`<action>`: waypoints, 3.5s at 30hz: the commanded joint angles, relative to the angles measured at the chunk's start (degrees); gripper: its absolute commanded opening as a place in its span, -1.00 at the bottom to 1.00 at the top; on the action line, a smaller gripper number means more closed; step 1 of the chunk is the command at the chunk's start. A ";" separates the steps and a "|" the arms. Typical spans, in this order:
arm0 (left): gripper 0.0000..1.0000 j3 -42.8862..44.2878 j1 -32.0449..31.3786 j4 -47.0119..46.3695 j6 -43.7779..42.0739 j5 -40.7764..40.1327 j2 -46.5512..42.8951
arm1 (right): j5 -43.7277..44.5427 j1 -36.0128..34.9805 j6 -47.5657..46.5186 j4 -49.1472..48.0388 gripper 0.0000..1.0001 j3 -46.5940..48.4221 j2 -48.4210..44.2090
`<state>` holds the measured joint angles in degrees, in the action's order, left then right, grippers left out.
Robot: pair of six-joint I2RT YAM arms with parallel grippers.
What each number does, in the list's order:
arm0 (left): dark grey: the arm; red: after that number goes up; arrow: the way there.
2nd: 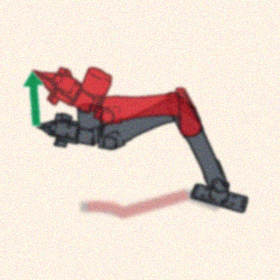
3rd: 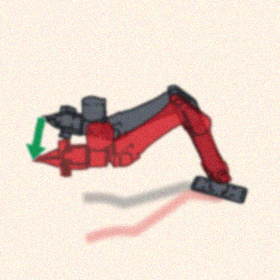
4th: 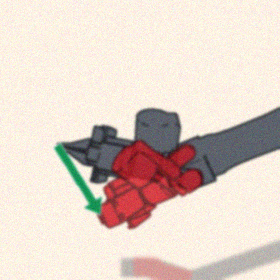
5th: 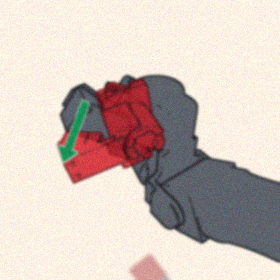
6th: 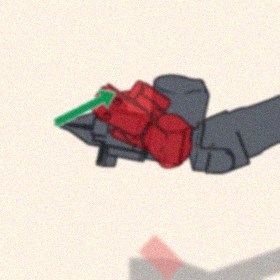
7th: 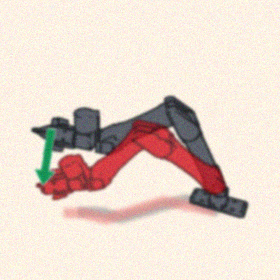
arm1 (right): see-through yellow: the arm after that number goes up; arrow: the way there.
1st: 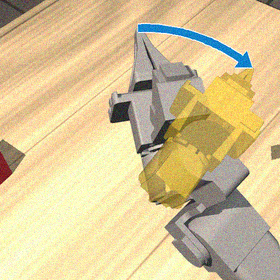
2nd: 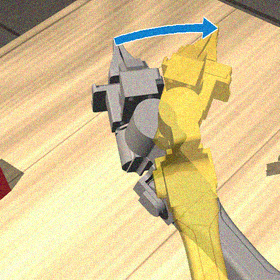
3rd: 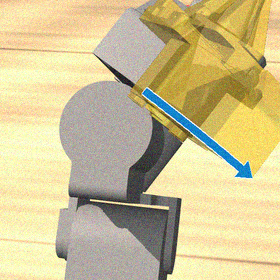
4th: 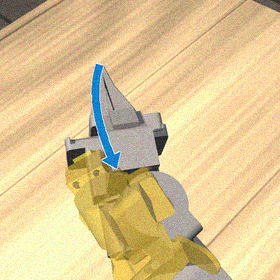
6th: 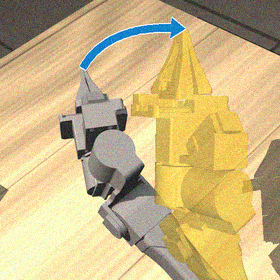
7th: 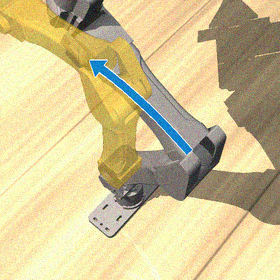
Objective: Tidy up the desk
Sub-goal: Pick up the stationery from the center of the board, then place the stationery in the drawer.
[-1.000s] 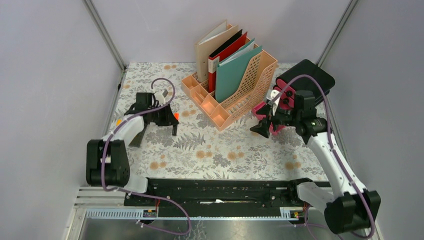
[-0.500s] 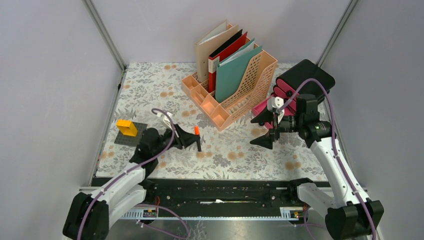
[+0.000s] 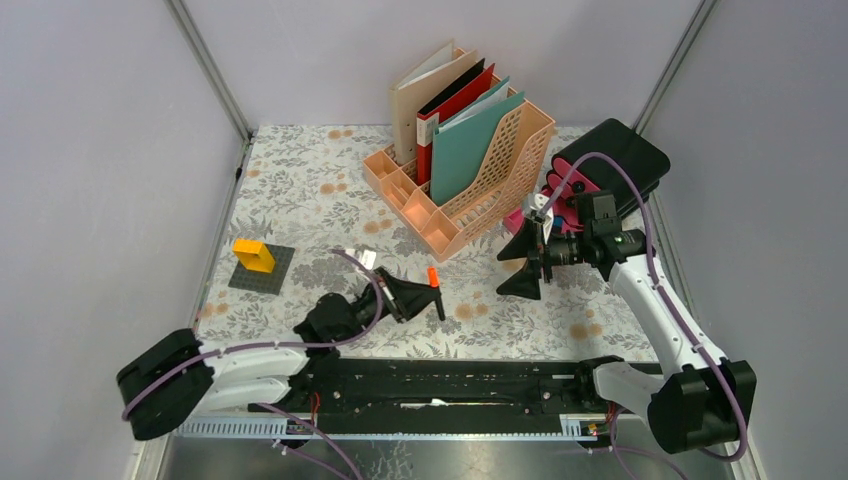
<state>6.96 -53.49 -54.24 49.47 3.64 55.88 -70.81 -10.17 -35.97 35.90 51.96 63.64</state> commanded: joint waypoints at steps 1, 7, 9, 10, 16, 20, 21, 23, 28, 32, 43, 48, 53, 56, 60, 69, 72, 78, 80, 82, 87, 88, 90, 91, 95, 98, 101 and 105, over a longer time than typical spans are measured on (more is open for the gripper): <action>-1.00 7.17 -4.12 -9.93 -4.47 -11.38 7.04 | 0.45 -2.25 3.23 -2.27 0.99 -0.52 1.06; -1.00 14.11 -6.41 -15.10 -5.70 -10.79 17.38 | 0.32 -4.96 3.80 -2.48 0.99 -0.74 4.12; -1.00 16.10 -6.80 -15.49 -5.81 -10.98 19.93 | 0.66 -5.87 3.83 -2.61 0.99 -0.86 5.12; -1.00 17.07 -7.13 -15.42 -5.86 -11.35 20.93 | 1.01 -6.17 3.99 -2.90 0.99 -0.94 5.37; -1.00 20.70 -9.98 -13.80 -5.63 -18.52 24.34 | 5.28 -6.68 10.18 -10.80 0.99 -3.87 3.78; -1.00 22.88 -12.93 -10.61 -5.20 -27.32 25.39 | 6.84 -6.70 12.81 -14.85 0.99 -5.36 2.23; -1.00 23.52 -13.67 -9.88 -5.14 -29.44 25.74 | 7.21 -6.70 13.55 -15.69 0.99 -5.72 2.04; -1.00 24.90 -15.14 -8.64 -4.88 -32.47 26.34 | 8.37 -6.70 14.60 -17.56 0.99 -6.31 1.85; -1.00 27.00 -17.16 -8.09 -4.30 -37.60 28.12 | 10.12 -6.70 16.49 -19.82 0.99 -6.83 1.47; -1.00 28.49 -18.22 -7.95 -4.20 -40.07 29.56 | 10.84 -6.70 17.93 -21.66 0.95 -7.53 0.84; -1.00 30.79 -19.95 -8.05 -4.47 -43.48 32.00 | 12.12 -6.79 19.53 -22.58 0.11 -6.81 2.01; -1.00 30.23 -20.16 -9.90 -4.78 -43.64 32.06 | 12.88 -6.79 19.28 -22.10 -0.65 -6.42 2.01; -0.09 28.40 -20.16 -12.32 -5.20 -42.90 31.22 | 13.00 -6.79 17.58 -19.97 -1.00 -5.38 2.28; 0.38 27.02 -20.16 -13.15 -7.09 -42.17 29.88 | 12.77 -6.83 15.66 -18.21 -1.00 -4.76 2.15; 0.72 24.50 -20.16 -13.89 -10.03 -41.62 27.03 | 12.71 -6.79 12.68 -15.51 -1.00 -3.76 2.10; 0.97 14.95 -20.07 -18.49 -21.12 -34.81 17.17 | 19.25 -6.72 8.37 -11.95 -1.00 -2.54 0.27; 0.97 12.61 -20.07 -17.00 -22.91 -34.34 12.77 | 23.20 -6.48 7.49 -11.80 -1.00 -2.33 -0.81; 0.97 10.07 -19.82 -10.14 -24.38 -35.85 5.05 | 28.02 -4.10 7.87 -12.11 -1.00 -2.13 -1.50; 0.97 8.73 -19.73 -9.56 -24.34 -36.57 3.29 | 29.92 -3.33 8.45 -12.61 -1.00 -2.09 -1.18; 0.97 7.56 -19.72 -9.65 -24.34 -37.29 1.92 | 32.29 -2.46 9.27 -13.29 -1.00 -2.19 -0.71; 0.97 5.70 -19.63 -9.43 -24.16 -38.03 0.11 | 41.42 -0.87 12.74 -16.59 -1.00 -2.61 0.46; 0.97 5.43 -19.63 -9.32 -24.12 -38.15 -0.15 | 43.74 -0.56 13.75 -17.80 -1.00 -2.92 0.56; 0.98 5.07 -19.67 -9.06 -24.08 -38.49 -0.55 | 49.27 -0.06 16.62 -21.28 -1.00 -4.04 0.52; 0.97 4.89 -19.64 -8.98 -24.07 -38.65 -0.78 | 52.33 0.13 18.25 -23.22 -1.00 -4.82 0.52; 0.97 4.39 -19.54 -9.09 -24.07 -39.09 -1.25 | 65.36 0.41 25.87 -30.02 -1.00 -7.03 1.32; 0.97 4.12 -19.54 -9.09 -23.99 -39.46 -1.18 | 72.79 0.42 29.72 -33.10 -1.00 -7.78 2.96; 0.97 3.94 -19.55 -9.42 -23.75 -39.50 -0.82 | 79.07 0.44 32.23 -34.97 -1.00 -7.82 5.08; 0.97 3.70 -19.56 -9.98 -23.38 -39.41 -0.14 | 85.31 0.50 34.01 -37.20 -0.89 -7.59 8.19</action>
<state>11.51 -73.23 -62.33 26.35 -34.79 55.51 3.81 -9.96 -6.37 4.73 44.21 69.65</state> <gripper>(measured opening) 0.987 0.326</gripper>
